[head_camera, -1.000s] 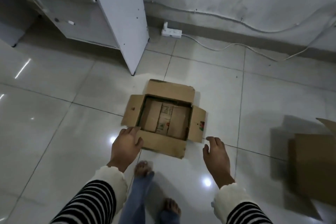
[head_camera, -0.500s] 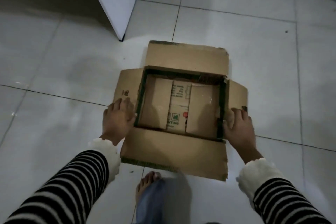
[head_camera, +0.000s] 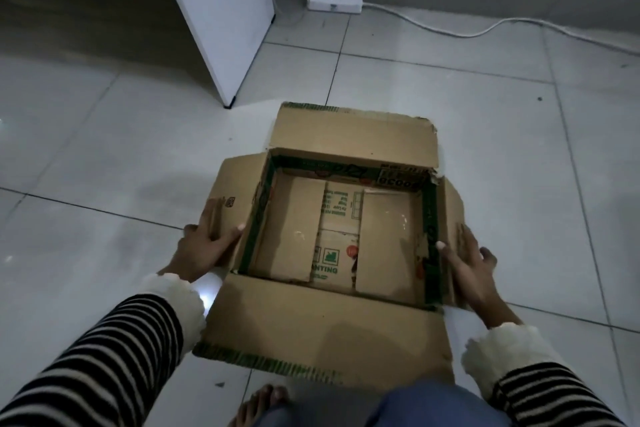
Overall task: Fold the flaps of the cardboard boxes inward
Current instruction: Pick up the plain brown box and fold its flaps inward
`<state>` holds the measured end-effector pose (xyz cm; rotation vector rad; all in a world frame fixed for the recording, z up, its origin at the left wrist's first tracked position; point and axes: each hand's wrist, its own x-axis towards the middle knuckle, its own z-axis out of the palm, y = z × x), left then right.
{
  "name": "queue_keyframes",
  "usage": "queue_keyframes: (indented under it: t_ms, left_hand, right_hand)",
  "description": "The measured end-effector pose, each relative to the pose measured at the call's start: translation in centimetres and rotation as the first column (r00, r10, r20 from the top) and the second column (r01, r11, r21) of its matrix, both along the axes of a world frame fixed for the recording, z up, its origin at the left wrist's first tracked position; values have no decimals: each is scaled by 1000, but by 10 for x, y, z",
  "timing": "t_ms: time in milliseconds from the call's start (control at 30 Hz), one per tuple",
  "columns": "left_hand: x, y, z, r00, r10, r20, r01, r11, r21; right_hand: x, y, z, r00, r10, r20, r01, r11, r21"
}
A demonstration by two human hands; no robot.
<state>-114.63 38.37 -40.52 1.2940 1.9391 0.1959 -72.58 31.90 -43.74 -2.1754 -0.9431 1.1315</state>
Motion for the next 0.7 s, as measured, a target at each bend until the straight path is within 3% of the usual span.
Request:
queue_keyframes:
  t_ms: [100, 233, 333, 467, 600, 700]
  left_hand:
    - [7, 1, 3, 995, -52, -90, 55, 998, 25]
    - [19, 4, 15, 992, -103, -70, 107, 993, 58]
    - [25, 12, 24, 990, -106, -89, 120, 977, 175]
    - [19, 26, 40, 992, -123, -27, 125, 948, 293]
    - [21, 39, 58, 979, -195, 54, 165, 924, 344]
    - [30, 46, 65, 962, -272, 26, 252, 920, 301]
  right_hand:
    - [6, 0, 5, 998, 24, 52, -21, 998, -54]
    - [22, -2, 12, 966, 27, 256, 3, 993, -118]
    - [42, -5, 21, 947, 9, 322, -5, 1000, -13]
    - [63, -2, 40, 948, -2, 319, -71, 974, 217]
    - [64, 6, 53, 970, -30, 243, -48, 949, 311]
    - [58, 14, 59, 986, -16, 165, -40, 943, 331]
